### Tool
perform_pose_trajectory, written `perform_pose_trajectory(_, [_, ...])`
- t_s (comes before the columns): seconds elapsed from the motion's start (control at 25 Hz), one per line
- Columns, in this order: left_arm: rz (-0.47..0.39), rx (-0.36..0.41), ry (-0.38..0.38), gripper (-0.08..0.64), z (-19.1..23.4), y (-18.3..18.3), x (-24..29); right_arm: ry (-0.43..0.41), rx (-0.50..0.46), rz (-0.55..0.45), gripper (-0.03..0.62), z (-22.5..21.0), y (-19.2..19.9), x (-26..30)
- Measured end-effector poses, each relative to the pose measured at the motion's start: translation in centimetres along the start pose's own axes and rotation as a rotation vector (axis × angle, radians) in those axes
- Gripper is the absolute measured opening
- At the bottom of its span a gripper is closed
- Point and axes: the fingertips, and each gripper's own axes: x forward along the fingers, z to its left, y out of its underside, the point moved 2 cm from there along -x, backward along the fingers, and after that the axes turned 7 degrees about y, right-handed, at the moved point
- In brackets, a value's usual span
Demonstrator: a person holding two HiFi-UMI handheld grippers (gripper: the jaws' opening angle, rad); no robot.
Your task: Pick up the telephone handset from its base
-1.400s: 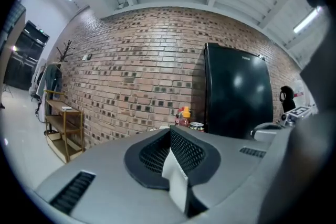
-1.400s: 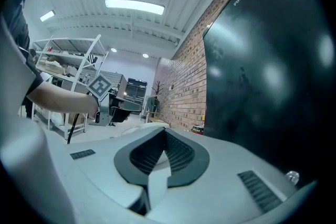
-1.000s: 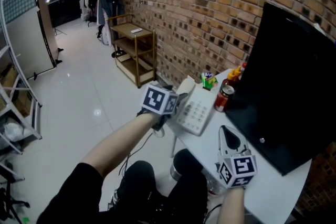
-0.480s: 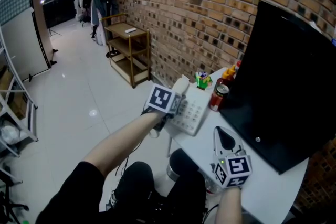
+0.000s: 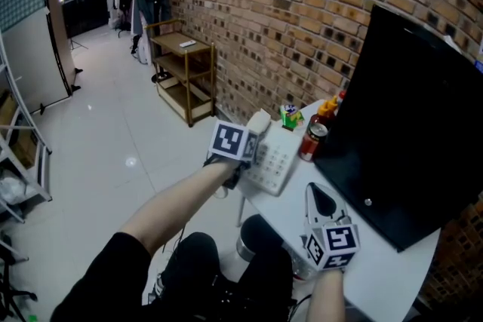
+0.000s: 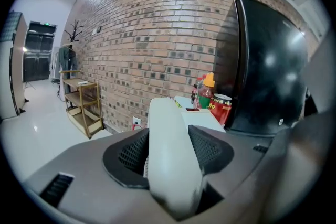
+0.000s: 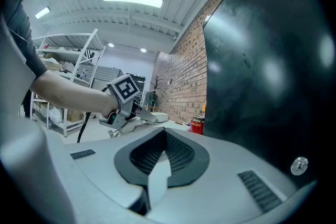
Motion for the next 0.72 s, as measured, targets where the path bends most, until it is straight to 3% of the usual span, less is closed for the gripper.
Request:
perform_pose_trajectory(0.28, [-0.144, 0.009, 0.065, 0.223, -0.7, -1.3, -2.9, 0.005, 0.000, -0.009, 0.009, 0.1, -0.2, -0.2])
perform_pose_trajectory(0.72, [-0.483, -0.180, 0.341, 0.221, -0.1, -2.5, -11.1, 0.018, -0.004, -0.026, 0.009, -0.4, -0.8, -0.9])
